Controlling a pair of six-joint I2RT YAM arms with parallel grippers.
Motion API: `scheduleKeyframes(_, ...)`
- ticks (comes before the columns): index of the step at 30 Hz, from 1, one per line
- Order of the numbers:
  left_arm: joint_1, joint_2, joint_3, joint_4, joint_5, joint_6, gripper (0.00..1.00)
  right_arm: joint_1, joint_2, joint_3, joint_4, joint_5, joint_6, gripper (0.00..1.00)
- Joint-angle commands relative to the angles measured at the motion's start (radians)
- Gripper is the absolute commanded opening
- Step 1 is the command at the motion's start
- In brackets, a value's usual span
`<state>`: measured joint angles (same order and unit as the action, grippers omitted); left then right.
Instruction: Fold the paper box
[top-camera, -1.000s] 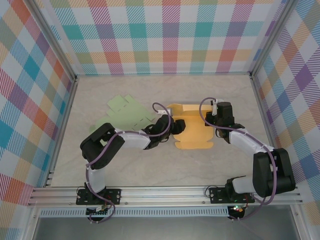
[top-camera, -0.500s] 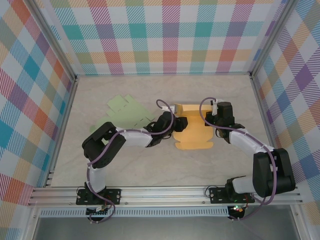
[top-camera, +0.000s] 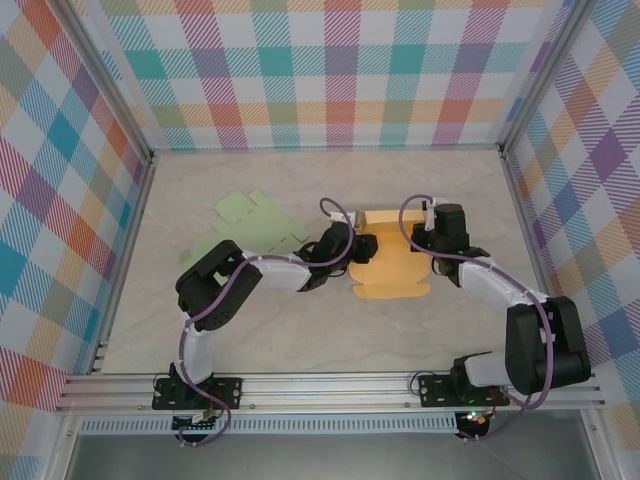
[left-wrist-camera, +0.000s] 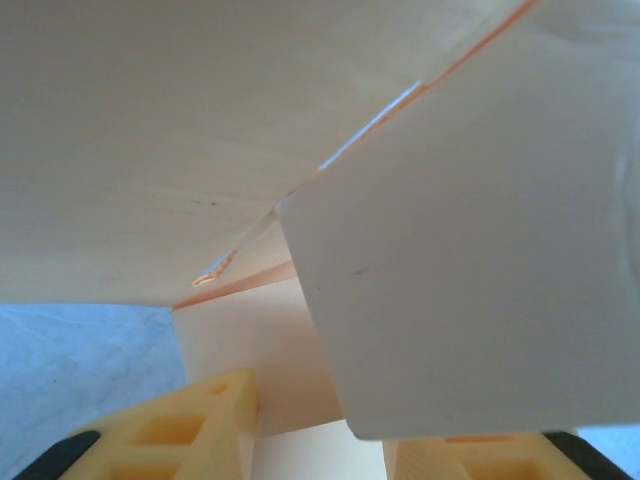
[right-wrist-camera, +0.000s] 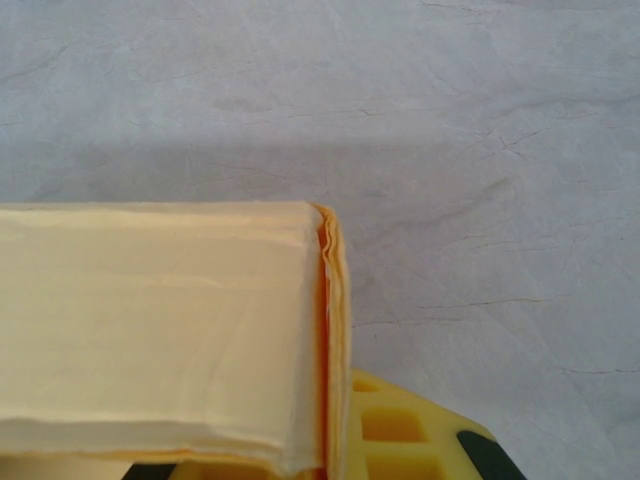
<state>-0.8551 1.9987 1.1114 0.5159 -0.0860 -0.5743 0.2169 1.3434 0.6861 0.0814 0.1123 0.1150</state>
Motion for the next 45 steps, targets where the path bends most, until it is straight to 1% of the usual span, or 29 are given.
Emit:
scheduleKeyframes(1,-0.014,-0.083,-0.052,0.028,0.02,0.037,0.39,0.006,-0.013,0.002,0.023,-0.034,0.012,0.0)
scheduleKeyframes(6,-0.053,-0.223,-0.172,-0.004,0.017,0.078,0.48,0.006,-0.015,0.0,0.023,-0.026,0.015,0.0)
scheduleKeyframes(9,-0.084,-0.328,-0.234,-0.048,0.013,0.116,0.57,0.007,-0.013,0.002,0.023,-0.026,0.013,0.0)
scheduleKeyframes(13,-0.109,-0.461,-0.282,-0.119,-0.031,0.173,0.59,0.007,-0.012,0.001,0.021,-0.029,0.011,0.0)
scheduleKeyframes(16,-0.108,-0.567,-0.301,-0.177,-0.131,0.211,0.57,0.007,-0.013,0.002,0.021,-0.03,0.012,0.0)
scheduleKeyframes(18,-0.109,-0.633,-0.299,-0.223,-0.236,0.264,0.56,0.007,-0.014,0.002,0.022,-0.032,0.011,0.0)
scheduleKeyframes(20,-0.1,-0.668,-0.278,-0.281,-0.349,0.307,0.54,0.007,-0.013,0.002,0.023,-0.034,0.011,0.0)
scheduleKeyframes(21,-0.091,-0.673,-0.257,-0.325,-0.423,0.315,0.53,0.007,-0.012,0.002,0.022,-0.038,0.012,0.0)
scheduleKeyframes(23,-0.052,-0.655,-0.211,-0.4,-0.492,0.316,0.51,0.007,-0.012,0.001,0.022,-0.04,0.012,0.0)
scheduleKeyframes(25,-0.003,-0.621,-0.192,-0.421,-0.51,0.317,0.5,0.007,-0.013,0.002,0.023,-0.043,0.012,0.0)
scheduleKeyframes(29,0.098,-0.513,-0.15,-0.4,-0.453,0.306,0.48,0.007,-0.014,0.001,0.024,-0.051,0.012,0.0)
scheduleKeyframes(33,0.155,-0.372,-0.09,-0.342,-0.387,0.33,0.45,0.007,-0.013,0.0,0.022,-0.052,0.013,0.0)
scheduleKeyframes(36,0.168,-0.271,-0.035,-0.309,-0.351,0.376,0.45,0.007,-0.01,0.003,0.023,-0.058,0.012,0.0)
scheduleKeyframes(39,0.169,-0.201,0.006,-0.287,-0.3,0.414,0.44,0.007,-0.01,0.003,0.021,-0.059,0.012,0.0)
scheduleKeyframes(45,0.166,-0.166,0.011,-0.234,-0.149,0.448,0.44,0.007,-0.008,0.006,0.018,-0.059,0.012,0.0)
